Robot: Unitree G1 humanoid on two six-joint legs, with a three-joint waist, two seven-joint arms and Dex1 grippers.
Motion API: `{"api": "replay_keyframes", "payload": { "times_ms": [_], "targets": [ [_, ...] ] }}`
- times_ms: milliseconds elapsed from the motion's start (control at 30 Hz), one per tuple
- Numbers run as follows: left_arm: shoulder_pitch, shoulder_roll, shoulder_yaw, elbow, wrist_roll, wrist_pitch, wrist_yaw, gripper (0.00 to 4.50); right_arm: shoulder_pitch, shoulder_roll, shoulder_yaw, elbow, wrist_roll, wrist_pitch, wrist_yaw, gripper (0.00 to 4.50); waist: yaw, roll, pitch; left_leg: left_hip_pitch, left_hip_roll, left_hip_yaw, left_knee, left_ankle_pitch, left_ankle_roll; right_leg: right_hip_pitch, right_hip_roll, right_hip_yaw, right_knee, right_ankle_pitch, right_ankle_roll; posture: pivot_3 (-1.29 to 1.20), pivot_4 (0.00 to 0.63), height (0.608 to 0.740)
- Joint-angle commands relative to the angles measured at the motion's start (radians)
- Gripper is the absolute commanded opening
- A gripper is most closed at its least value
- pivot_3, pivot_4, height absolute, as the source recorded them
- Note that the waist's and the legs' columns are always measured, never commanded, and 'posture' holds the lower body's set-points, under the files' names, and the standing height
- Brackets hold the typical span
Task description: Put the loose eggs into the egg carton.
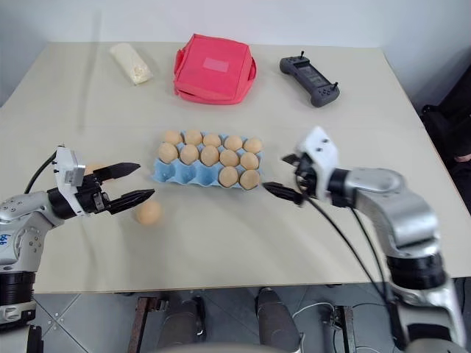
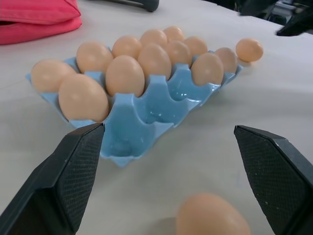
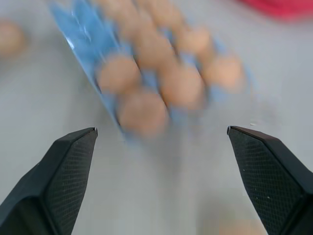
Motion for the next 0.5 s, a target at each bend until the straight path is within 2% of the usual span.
{"api": "replay_keyframes", "payload": {
  "times_ms": [33,267,367,500],
  "targets": [
    [-0.005,0.011,0.011,-0.012,-0.002,-0.017,-0.008,4.50,0.080,-0.071,-0.134,-0.070,0.056,-0.002,0.038,4.45,-0.002,0.000,0.000,0.000,0.000,0.000,0.000,0.000,0.000,0.000,0.000,0.000,0.000,0.000,0.000,0.00,0.150,0.740],
    [-0.003,0.014,0.008,-0.005,-0.004,-0.020,-0.013,4.50,0.377,-0.156,-0.352,-0.016,0.052,-0.069,0.101,4.45,0.007,0.000,0.000,0.001,-0.001,0.000,0.001,0.000,0.000,0.003,-0.001,0.000,-0.001,0.000,0.000,0.00,0.150,0.740],
    [-0.006,0.015,0.006,0.004,-0.001,-0.024,-0.016,4.50,0.408,-0.151,-0.368,-0.013,0.060,-0.082,0.089,4.45,0.002,0.000,0.000,0.002,-0.001,0.000,0.002,0.000,0.001,0.003,-0.001,0.001,0.000,0.000,0.000,0.00,0.150,0.740],
    [-0.014,0.014,0.004,0.004,0.001,-0.024,-0.013,4.50,0.369,-0.114,-0.324,-0.017,0.075,-0.089,0.049,4.45,-0.007,0.000,0.000,0.003,-0.001,0.000,0.002,0.001,0.002,0.003,0.000,0.002,0.000,-0.001,-0.004,0.00,0.150,0.740]
  ]
}}
